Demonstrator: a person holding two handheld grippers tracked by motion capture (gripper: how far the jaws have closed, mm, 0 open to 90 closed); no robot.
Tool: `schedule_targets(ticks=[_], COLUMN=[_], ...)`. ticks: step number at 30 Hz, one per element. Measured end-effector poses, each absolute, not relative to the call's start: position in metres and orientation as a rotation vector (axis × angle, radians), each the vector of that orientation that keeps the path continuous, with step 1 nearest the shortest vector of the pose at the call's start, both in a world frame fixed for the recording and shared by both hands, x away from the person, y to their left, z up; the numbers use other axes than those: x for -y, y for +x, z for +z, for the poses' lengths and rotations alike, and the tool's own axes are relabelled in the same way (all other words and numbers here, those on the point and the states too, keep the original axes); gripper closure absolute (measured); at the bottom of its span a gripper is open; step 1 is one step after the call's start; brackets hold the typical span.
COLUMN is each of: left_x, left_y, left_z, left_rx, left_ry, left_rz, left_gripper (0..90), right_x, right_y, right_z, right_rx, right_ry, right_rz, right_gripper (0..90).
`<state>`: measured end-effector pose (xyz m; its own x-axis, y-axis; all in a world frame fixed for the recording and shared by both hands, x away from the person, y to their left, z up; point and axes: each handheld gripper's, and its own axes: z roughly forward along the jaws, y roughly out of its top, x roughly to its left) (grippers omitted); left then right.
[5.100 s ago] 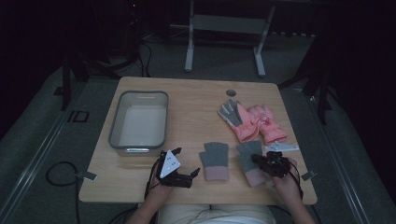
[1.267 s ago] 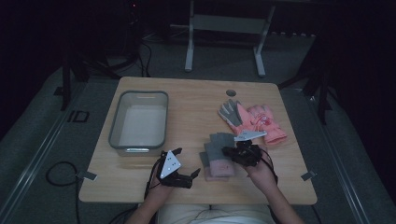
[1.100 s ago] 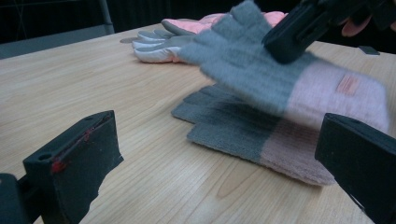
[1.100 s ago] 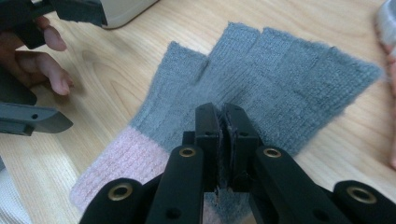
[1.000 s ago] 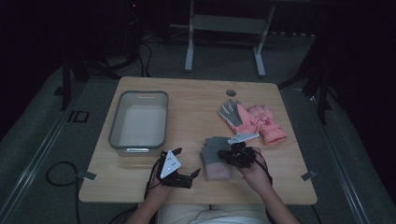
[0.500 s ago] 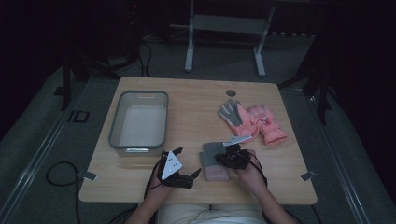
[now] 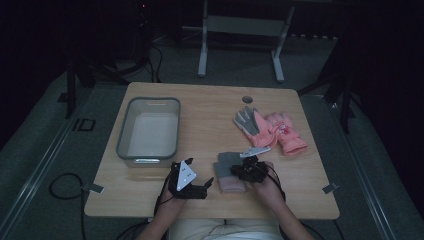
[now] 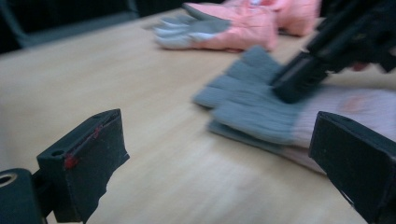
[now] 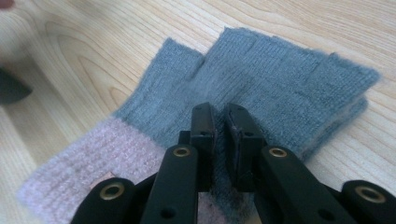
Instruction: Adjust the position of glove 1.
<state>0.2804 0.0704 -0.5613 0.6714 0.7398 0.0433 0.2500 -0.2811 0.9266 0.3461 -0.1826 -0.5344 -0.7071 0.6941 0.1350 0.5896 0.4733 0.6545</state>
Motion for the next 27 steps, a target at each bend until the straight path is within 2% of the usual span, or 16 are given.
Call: schedule_targets(ticks=[3, 6, 10, 14, 22, 27], left_x=[-0.065, -0.066, -0.057, -0.042, -0.003, 0.008], left_y=[0.277, 0.272, 0.269, 0.267, 0.276, 0.282], left_z=[-0.554, -0.546, -0.535, -0.532, -0.542, -0.551], left_rx=[-0.767, -0.701, -0.615, -0.494, -0.284, -0.242], left_ry=[1.895, 1.839, 1.884, 1.967, 2.157, 2.253], left_rz=[0.55, 0.476, 0.448, 0.411, 0.411, 0.418], left_gripper=[3.5, 2.8, 5.5, 14.5, 26.1, 26.7], right_x=[0.186, 0.194, 0.207, 0.215, 0.205, 0.204], right_y=[0.346, 0.349, 0.359, 0.373, 0.397, 0.407], right_z=[-0.524, -0.51, -0.498, -0.491, -0.507, -0.523], right_rx=[-2.558, -2.511, -2.461, -2.449, -2.49, -2.522], right_ry=[1.116, 1.119, 1.139, 1.148, 1.174, 1.214], right_rz=[1.076, 1.099, 1.108, 1.09, 1.026, 1.001], right_gripper=[76.7, 72.3, 69.0, 64.5, 54.1, 47.8])
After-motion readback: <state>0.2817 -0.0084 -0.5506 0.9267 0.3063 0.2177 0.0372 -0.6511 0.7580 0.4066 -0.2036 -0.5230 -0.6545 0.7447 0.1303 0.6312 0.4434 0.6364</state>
